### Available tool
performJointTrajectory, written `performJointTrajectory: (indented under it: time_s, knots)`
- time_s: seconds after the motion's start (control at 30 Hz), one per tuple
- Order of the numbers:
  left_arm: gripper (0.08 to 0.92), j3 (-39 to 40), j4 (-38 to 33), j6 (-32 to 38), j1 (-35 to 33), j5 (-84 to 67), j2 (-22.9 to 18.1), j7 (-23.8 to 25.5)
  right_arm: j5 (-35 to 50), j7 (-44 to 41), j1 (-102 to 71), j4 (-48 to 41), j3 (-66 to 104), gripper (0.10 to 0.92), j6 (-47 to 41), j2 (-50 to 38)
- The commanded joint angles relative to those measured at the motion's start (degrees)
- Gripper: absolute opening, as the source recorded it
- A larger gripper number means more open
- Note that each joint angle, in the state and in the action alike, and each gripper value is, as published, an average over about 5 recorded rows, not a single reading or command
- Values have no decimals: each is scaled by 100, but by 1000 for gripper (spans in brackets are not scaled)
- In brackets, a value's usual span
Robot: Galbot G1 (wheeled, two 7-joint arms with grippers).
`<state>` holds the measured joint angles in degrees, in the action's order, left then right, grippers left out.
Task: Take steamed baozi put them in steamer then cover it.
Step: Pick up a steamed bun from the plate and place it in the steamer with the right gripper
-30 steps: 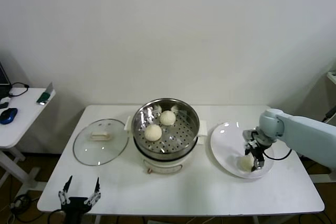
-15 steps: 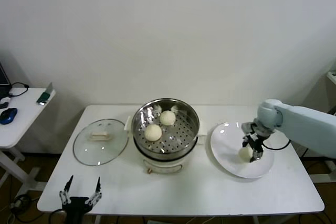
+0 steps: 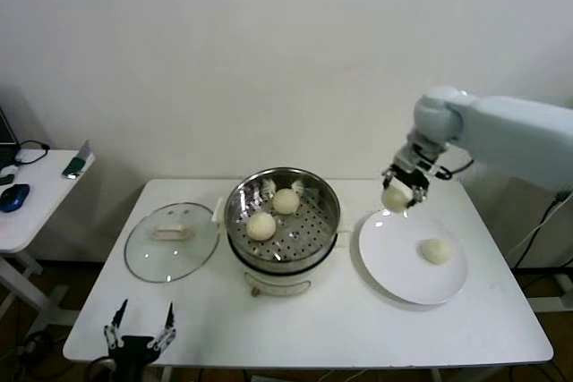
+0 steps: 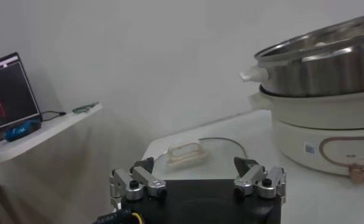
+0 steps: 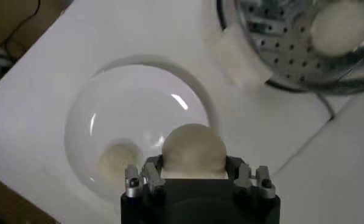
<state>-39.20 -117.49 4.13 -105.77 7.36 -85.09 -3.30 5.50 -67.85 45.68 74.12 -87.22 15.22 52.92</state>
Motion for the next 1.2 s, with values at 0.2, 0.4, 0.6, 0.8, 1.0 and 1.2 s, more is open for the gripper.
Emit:
performJointTrajectory:
  time_s: [0.2,0.4,0.6,0.8,1.0,1.2]
  knots:
    - [823,0,29,6,127,47,77,50,-308,-187,43,179,454,670,1067,2072]
    - [823,-34,71,-7,232,58,98,88,-899,-181,-626,-119,597,670,1309,2708]
    - [823,-56,30,-20,229,56,140,92,-1256,-149,-1159,-228,571,670,1430,2983]
    - [823,-70,17,-27,232,55,143,94,-1305,-150,-1389,-223,516,670,1465,3112]
    - [823,-104,40,-36,262,35,119,87,-1239,-163,-1391,-126,364,670,1469,3046]
    - [823,-101,64,-37,274,29,113,87,-1267,-180,-1372,-76,365,670,1454,2937]
